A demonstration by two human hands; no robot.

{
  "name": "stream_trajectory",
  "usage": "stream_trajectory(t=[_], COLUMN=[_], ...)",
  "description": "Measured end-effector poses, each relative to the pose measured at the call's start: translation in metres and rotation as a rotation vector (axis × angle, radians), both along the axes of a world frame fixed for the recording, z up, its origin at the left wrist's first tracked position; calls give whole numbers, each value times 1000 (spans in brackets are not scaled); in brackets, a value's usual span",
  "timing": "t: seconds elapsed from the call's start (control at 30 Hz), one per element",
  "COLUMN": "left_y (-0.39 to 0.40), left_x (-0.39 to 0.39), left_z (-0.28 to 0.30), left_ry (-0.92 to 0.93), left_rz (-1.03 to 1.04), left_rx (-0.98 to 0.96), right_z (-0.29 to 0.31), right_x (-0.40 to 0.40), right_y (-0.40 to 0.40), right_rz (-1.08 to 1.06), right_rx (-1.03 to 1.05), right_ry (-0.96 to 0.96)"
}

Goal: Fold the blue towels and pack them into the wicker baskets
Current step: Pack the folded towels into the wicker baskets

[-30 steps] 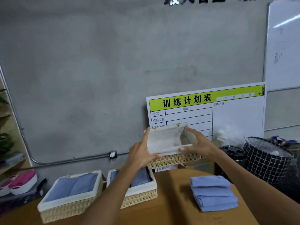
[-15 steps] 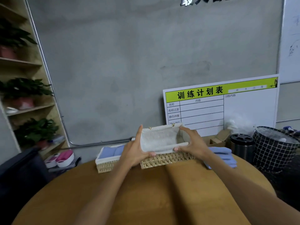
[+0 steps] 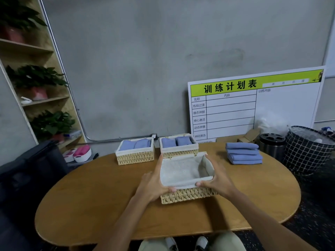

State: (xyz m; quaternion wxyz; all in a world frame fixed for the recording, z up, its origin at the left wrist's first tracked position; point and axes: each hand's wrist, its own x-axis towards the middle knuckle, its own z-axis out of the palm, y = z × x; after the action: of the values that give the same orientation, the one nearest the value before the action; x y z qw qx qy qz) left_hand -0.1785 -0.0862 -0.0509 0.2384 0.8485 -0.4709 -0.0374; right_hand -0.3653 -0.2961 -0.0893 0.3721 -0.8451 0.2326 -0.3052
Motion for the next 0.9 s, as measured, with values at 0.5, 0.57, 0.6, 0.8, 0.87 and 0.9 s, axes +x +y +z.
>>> stream_trajectory(t=[0.5, 0.57, 0.6, 0.8, 0.87, 0.9], left_y=[-7, -6, -5, -14, -29, -40], left_x=[0, 0, -1, 32, 42, 46], left_z=[-33, -32, -31, 8, 30, 40], left_ry=[36, 57, 58, 153, 133, 16], left_rz=[16, 15, 12, -57, -40, -13], left_rx=[84, 87, 102, 356, 284, 234], right_z=[-30, -29, -28, -14, -7, -2], right_x=[-1, -2, -3, -21, -25, -26], right_y=[0, -1, -3, -36, -65, -80], right_rz=[-20, -15, -3, -54, -177, -236], right_rx=[-19, -20, -22, -68, -127, -162], right_ry=[176, 219, 249, 312, 253, 215])
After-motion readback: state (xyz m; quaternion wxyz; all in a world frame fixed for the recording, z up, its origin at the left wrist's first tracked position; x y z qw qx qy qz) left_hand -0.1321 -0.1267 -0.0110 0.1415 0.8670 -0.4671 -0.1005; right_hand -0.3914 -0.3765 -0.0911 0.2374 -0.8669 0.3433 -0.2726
